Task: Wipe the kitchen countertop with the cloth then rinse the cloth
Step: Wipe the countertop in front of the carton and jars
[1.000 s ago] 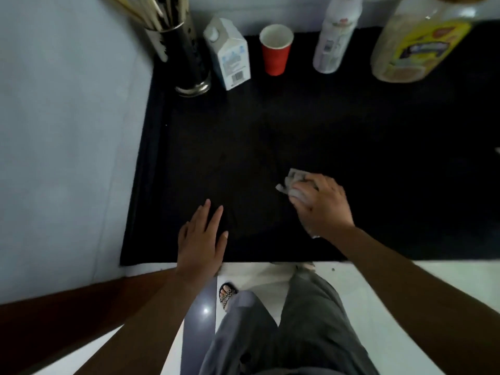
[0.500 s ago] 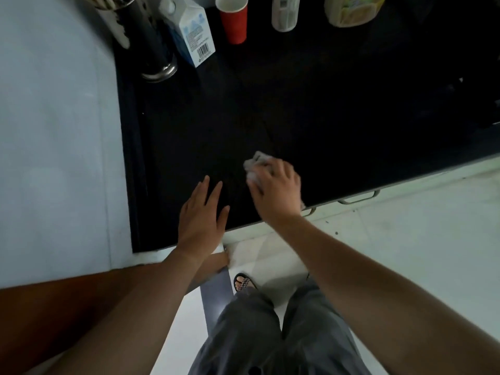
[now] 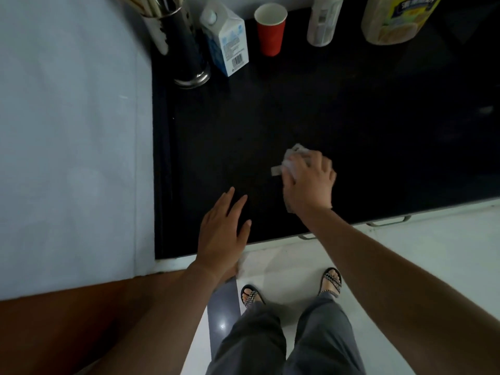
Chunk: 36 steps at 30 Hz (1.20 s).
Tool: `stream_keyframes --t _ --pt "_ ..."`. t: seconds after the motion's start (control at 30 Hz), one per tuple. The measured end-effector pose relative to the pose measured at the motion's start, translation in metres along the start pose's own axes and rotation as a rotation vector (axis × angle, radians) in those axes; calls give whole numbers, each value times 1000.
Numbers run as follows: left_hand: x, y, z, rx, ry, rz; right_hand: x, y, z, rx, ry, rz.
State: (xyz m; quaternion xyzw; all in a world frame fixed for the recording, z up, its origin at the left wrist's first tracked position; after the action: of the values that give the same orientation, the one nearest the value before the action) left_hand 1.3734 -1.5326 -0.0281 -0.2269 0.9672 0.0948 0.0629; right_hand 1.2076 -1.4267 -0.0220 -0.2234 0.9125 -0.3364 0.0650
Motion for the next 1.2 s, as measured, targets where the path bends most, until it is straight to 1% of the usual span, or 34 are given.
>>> stream_keyframes --t 0.07,0.1,0.2,0.27,0.33,0.47,0.57,0.63,0.73,0.77,0.83,0.9,0.97,1.03,1.1,1.13,1.2 --pt "2 -2 -3 -23 22 -31 -15 -23 21 2 -109 -112" --pt "2 -5 -4 -34 42 -62 -22 -26 23 6 -133 -153" --pt "6 -14 -5 -17 90 -185 -32 -16 10 1 -151 -247" --pt "14 -15 -4 22 99 -255 -19 -8 1 -18 -173 -301" --pt "29 -16 -4 41 98 -305 20 -1 -2 -17 -147 -267" --pt "76 -34 -11 77 108 -360 109 -7 15 -106 -92 -82" --pt "106 -49 -17 128 117 -346 142 -33 37 -118 -89 -97" --pt "113 -54 -17 128 146 -342 143 -54 57 -99 -171 -196" --pt "113 -57 -17 113 179 -363 113 -72 73 -42 -393 -424" --pt "113 -57 -18 107 184 -366 103 -70 70 -28 -439 -485" --pt "114 -57 -19 94 190 -365 91 -59 57 -12 -473 -588" --pt "114 -57 -20 74 194 -362 100 -47 43 9 -462 -638" --pt "113 -57 -20 55 191 -367 132 -40 37 22 -382 -584" --pt "113 -58 -19 46 188 -375 173 -41 40 33 -284 -430" --pt "113 -58 -19 44 189 -378 196 -51 51 29 -230 -296" --pt "113 -58 -19 44 191 -382 199 -57 57 11 -221 -274" --pt "113 -60 -18 45 191 -389 188 -70 67 10 -262 -322"
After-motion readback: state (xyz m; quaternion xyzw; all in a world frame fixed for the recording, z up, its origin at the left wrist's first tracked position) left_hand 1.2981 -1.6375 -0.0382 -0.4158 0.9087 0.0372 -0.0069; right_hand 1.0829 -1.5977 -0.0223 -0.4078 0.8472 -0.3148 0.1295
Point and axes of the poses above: each hand's wrist, its own x-axis towards the middle knuckle, its own z-axis out of the palm, y = z × x, the point moved 7 cm from there along x, towards the middle knuckle, and after that the axes turned 15 degrees about x, right-handed, at the moved point
